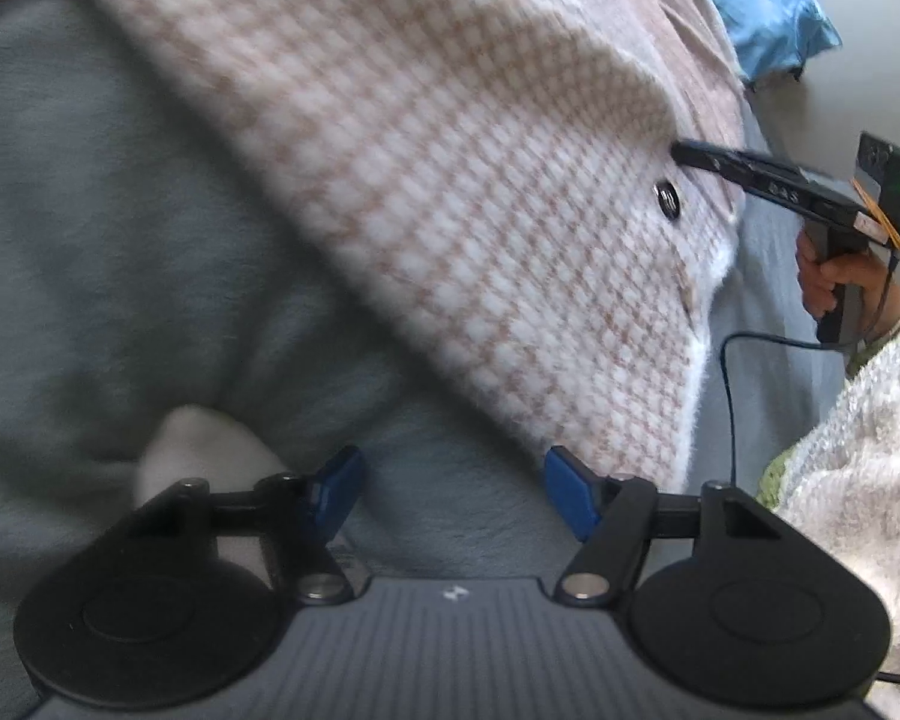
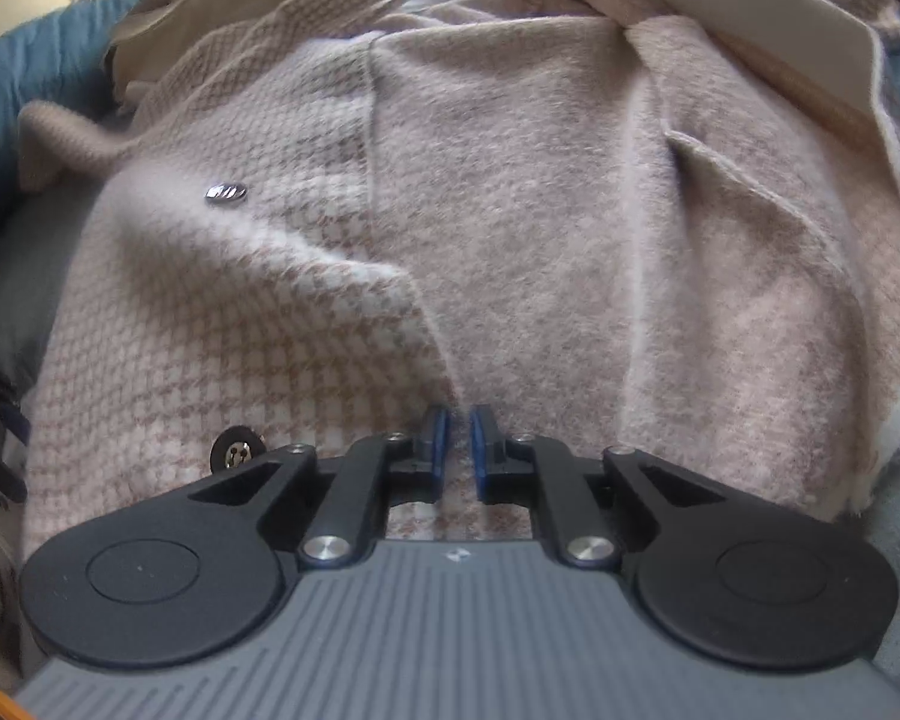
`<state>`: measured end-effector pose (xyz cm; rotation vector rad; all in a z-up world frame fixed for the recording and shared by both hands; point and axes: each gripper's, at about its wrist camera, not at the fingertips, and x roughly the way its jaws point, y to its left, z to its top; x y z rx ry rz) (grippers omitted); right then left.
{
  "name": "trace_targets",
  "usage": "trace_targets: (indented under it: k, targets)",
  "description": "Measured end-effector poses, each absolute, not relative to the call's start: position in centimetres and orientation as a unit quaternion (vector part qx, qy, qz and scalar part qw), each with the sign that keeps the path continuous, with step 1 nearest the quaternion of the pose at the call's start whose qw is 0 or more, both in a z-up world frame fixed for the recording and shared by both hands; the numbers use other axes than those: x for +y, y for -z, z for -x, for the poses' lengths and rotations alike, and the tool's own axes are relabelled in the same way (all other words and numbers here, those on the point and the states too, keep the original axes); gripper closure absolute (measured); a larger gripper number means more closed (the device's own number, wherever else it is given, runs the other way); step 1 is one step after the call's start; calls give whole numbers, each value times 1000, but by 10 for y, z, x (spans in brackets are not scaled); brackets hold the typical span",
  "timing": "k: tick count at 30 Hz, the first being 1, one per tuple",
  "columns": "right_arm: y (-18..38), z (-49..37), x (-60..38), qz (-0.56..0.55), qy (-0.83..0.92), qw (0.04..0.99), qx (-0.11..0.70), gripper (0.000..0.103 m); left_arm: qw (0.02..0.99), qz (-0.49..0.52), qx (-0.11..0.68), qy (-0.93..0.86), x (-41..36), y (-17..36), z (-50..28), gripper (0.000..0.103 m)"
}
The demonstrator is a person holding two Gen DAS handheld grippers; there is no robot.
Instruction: Fold clothes
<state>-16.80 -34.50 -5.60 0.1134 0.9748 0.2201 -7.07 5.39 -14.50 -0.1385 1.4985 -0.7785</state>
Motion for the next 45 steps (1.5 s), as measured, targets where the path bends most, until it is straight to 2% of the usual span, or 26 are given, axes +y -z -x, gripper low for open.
trace_targets:
  k: [2, 4, 12, 16, 19, 25, 27, 28, 30, 31, 36, 41, 45]
  targets:
    - [55, 166, -353, -87, -97, 873, 470, 81, 675, 74, 652, 337, 64, 137, 67, 37]
    - [52, 163, -363, -128, -87, 870, 469, 78, 694, 82, 635, 329, 74, 126, 63, 37]
    - [-2, 131, -414, -263, -58, 886, 377, 75, 782, 65, 527, 326, 82, 67, 29, 38]
    - [-37, 80, -395, -256, -98, 886, 373, 71, 786, 40, 506, 352, 54, 67, 12, 39]
    - [-45, 33, -359, -224, -139, 880, 396, 61, 774, 22, 511, 374, 32, 89, 5, 51]
    - [3, -36, -279, -136, -146, 865, 461, 60, 763, 42, 514, 390, 24, 125, 2, 53]
    - [25, -55, -265, -120, -136, 858, 481, 60, 759, 59, 513, 397, 30, 129, 0, 53]
    - [33, -61, -262, -125, -144, 852, 487, 65, 756, 67, 513, 400, 33, 132, -3, 55]
    - [41, -67, -257, -135, -173, 848, 483, 94, 750, 86, 516, 405, 40, 136, -8, 58]
    - [39, -65, -254, -134, -188, 852, 469, 100, 748, 97, 516, 405, 44, 138, -9, 60]
    - [18, -57, -262, -150, -196, 889, 385, 100, 746, 114, 515, 408, 53, 139, -8, 62]
    - [65, -73, -253, -89, -150, 883, 435, 99, 743, 93, 515, 416, 47, 138, -9, 62]
    - [49, -74, -263, -154, -138, 884, 419, 94, 751, 87, 507, 414, 54, 122, -13, 60]
